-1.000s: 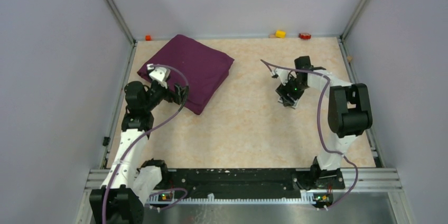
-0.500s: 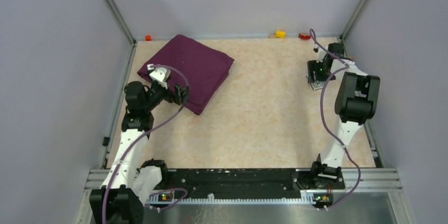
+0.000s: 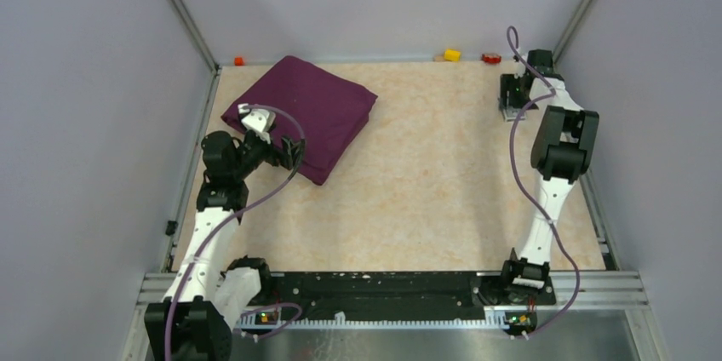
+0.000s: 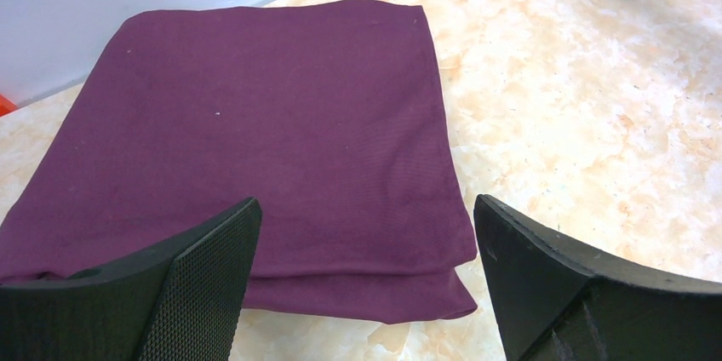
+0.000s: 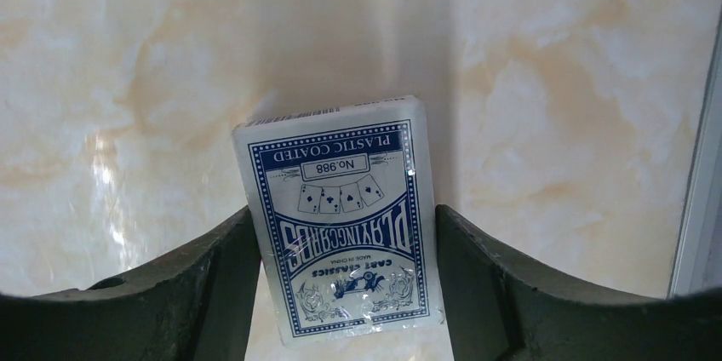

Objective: Open and lay out the surgical kit
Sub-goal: Move the distractor to the corner of the board.

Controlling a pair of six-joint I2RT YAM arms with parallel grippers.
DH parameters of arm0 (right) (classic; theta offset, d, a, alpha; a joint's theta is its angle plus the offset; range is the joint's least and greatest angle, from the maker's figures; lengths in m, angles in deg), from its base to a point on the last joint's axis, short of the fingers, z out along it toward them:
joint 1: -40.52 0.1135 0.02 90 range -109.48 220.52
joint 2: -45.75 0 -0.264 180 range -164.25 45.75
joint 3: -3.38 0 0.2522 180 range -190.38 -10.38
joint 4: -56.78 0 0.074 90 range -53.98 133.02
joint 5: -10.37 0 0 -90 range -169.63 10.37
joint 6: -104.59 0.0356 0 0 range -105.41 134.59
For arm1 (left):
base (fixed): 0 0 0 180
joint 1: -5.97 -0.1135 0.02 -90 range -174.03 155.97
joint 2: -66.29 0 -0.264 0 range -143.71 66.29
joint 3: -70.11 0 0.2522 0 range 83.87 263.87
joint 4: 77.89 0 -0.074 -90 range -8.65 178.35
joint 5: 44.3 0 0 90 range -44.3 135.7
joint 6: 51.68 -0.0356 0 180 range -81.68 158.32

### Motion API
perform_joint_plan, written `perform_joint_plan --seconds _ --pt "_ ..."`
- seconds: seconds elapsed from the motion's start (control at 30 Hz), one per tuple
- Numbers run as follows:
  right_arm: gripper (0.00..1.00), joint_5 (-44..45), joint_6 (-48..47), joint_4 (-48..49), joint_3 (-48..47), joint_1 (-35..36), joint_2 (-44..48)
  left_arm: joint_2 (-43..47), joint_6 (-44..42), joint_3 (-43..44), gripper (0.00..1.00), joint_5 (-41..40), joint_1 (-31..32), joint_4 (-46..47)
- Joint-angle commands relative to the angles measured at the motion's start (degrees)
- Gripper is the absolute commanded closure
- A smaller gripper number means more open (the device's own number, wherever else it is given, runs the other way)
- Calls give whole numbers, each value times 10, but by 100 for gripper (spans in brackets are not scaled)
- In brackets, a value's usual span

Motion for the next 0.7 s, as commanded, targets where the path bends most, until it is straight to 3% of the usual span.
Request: perform_joint_plan --seconds 0.0,0.23,0.4,0.53,0.67 --pt "56 42 30 -40 -106 2 -61 -6 3 -4 1 11 -3 28" --pt "38 52 52 -52 -145 -7 -87 -14 4 -5 1 14 -3 28" --pt "32 30 38 -12 -56 -11 -27 -19 4 -4 1 17 -3 28" --pt "20 29 10 25 33 -12 39 -20 4 -4 1 20 -3 29" --pt "17 30 -10 35 91 -12 73 -19 4 -4 1 23 -3 30"
